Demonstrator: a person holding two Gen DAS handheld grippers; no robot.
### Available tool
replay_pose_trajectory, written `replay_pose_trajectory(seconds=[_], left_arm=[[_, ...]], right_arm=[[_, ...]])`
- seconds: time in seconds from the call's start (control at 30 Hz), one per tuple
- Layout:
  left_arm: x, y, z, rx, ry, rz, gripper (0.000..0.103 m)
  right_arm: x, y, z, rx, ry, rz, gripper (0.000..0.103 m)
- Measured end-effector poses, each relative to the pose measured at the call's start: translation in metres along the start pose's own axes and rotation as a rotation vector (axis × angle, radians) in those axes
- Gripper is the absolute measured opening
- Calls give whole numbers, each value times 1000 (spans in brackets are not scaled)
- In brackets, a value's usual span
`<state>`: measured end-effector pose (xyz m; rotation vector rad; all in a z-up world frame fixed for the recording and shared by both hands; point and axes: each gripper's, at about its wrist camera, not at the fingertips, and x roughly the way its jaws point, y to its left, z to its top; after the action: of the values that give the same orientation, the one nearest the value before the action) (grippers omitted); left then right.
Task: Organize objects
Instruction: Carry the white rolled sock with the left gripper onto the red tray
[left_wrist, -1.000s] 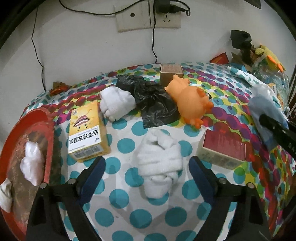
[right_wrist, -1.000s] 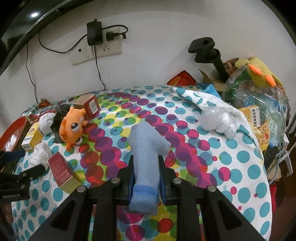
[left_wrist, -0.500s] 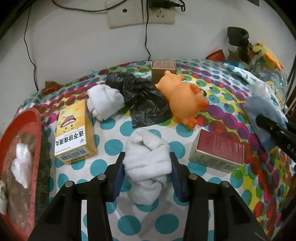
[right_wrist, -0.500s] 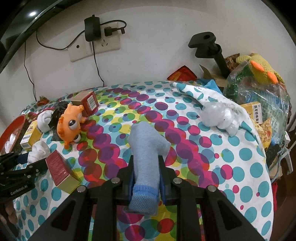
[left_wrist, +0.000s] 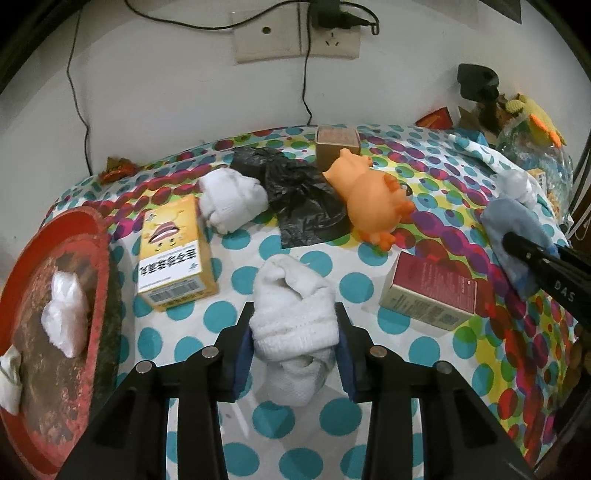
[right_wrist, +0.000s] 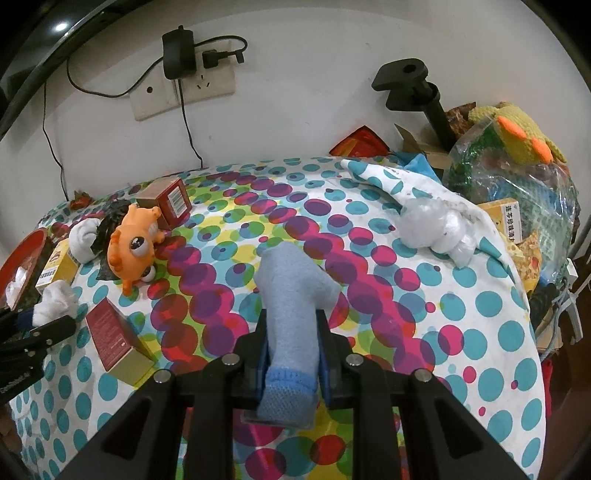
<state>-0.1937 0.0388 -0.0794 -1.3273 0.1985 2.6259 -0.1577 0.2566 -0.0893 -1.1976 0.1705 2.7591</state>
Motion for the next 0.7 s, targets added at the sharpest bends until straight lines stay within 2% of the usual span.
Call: replay_pose_trajectory(seconds=[0.7], left_arm=[[-49,43,-17,-47,-44,69,36]], right_arm=[[2,6,-1,-30,5,-41,21]])
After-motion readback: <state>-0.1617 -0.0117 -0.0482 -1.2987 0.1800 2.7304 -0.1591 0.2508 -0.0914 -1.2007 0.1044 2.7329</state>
